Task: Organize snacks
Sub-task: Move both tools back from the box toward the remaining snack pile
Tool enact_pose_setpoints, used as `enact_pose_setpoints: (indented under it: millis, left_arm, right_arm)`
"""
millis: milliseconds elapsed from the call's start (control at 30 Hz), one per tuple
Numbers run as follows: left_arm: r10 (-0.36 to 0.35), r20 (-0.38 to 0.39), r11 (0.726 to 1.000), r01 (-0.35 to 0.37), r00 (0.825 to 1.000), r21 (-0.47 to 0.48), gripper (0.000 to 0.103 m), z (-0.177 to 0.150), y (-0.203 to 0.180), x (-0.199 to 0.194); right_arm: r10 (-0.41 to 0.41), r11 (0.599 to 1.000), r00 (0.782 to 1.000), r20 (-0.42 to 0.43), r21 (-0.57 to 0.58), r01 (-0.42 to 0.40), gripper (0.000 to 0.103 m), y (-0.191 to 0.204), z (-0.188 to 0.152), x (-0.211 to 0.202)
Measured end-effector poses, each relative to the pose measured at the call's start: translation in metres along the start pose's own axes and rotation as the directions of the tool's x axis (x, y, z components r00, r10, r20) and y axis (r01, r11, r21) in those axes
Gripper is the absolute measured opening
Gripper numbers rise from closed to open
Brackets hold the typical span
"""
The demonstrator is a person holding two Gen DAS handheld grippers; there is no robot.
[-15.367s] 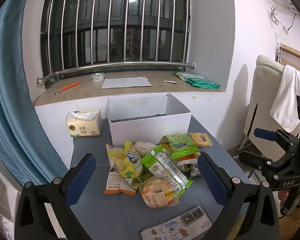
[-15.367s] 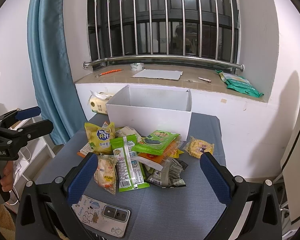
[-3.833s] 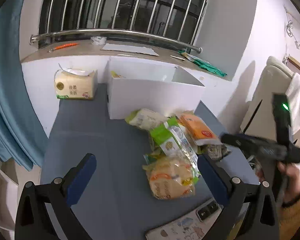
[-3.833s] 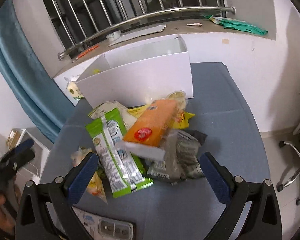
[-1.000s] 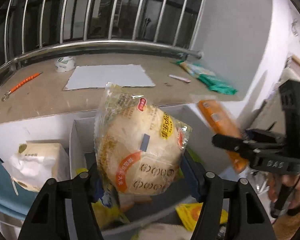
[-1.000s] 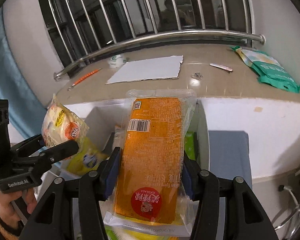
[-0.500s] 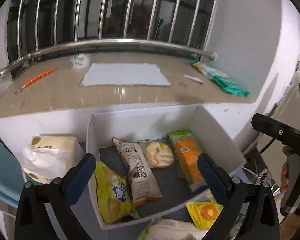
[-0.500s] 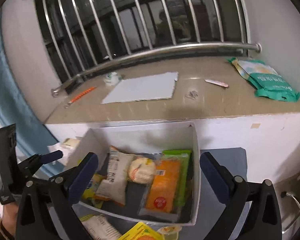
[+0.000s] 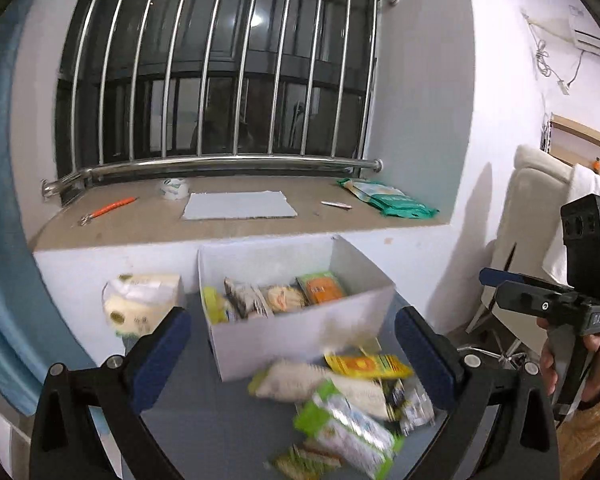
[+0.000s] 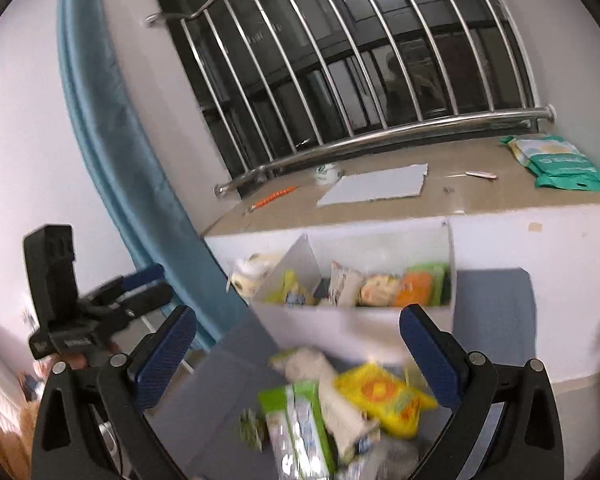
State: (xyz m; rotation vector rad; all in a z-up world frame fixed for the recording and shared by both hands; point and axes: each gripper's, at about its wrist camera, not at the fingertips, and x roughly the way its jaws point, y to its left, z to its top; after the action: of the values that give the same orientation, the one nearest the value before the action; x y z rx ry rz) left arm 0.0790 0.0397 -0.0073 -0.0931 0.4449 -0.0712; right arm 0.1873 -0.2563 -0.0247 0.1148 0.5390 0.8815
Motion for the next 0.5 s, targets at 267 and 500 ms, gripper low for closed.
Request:
enact_pose_setpoints:
  millis: [267, 500]
  left_arm:
    - [0.023, -0.074, 0.999, -0.027, 0.997, -0.047, 0.103, -0.079, -0.011, -0.043]
    - [0.021, -0.119, 0.996, -0.031, 0.993, -0.085, 0.103, -0.100, -0.009, -0.051]
  right_arm:
    - [-0.118, 0.993, 0.992, -0.039, 0.005, 0.119, 0.103, 0.007, -0.087, -0.045]
    - [-0.262, 0.965, 0.941, -0.212, -0.068, 0.253, 0.103, -0.006, -0.136, -0.027]
